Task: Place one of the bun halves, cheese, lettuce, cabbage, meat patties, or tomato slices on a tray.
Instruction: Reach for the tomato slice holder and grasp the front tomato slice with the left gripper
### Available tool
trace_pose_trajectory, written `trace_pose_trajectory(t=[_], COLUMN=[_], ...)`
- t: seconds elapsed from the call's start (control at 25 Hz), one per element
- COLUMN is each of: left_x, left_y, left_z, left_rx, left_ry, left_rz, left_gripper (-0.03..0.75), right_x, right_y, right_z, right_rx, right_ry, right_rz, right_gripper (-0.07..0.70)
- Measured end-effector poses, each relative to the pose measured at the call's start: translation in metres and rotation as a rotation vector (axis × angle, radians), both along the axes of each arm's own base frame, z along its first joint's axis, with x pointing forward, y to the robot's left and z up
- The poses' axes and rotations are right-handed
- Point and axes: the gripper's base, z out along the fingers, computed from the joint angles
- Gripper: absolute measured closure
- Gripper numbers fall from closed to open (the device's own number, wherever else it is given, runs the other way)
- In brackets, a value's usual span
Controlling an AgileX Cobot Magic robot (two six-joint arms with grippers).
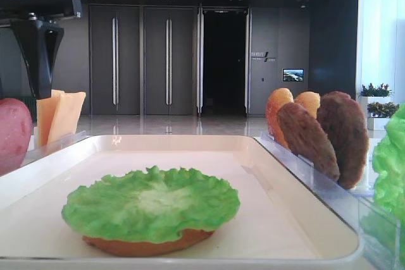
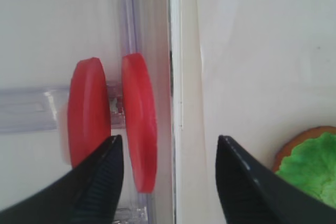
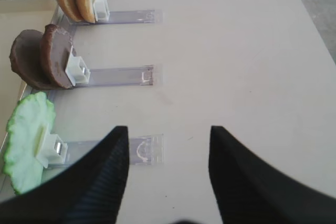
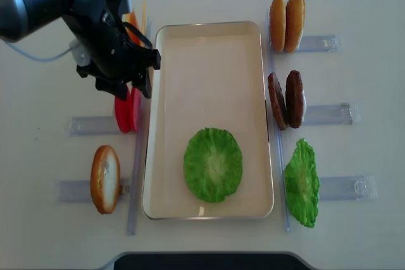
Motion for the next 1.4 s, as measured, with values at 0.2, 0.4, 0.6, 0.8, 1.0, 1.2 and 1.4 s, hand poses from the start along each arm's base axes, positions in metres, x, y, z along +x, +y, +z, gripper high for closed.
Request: trace_pose_trajectory(t=[0.2,0.4,0.6,0.8,1.0,1.2,1.4], left_x=[0.0,-0.003,-0.001,-0.001,0.0,0.002,0.002], left_y=[0.0,0.002,0.002,0.004,0.004,0.004,0.004], left_z=[-0.002,-0.02,-0.032,-0.032,-0.032,-0.032,-0.032], left_rx=[-0.002,0.027,0.051,0.065,0.07,0.076,0.077], left_ry=[-0.007,0.045,0.075,0.068,0.059,0.04,0.037], left_rz=[0.0,-0.005,-0.018,-0.027,-0.031,-0.038,-0.039], left_gripper=[0.286,0.297,0.304,0.307,0.309,0.361,0.468], right_x=[0.0,0.0,0.0,0.0,0.0,0.0,0.0], right_y=[0.0,0.0,0.0,0.0,0.0,0.0,0.0], right_z=[0.0,0.0,0.0,0.0,0.0,0.0,0.0], right_rx=[0.0,0.0,0.0,0.0,0.0,0.0,0.0], right_ry=[0.0,0.0,0.0,0.0,0.0,0.0,0.0], right_rz=[0.0,0.0,0.0,0.0,0.0,0.0,0.0], right_gripper=[0.265,0.265,0.265,0.265,0.265,0.265,0.265])
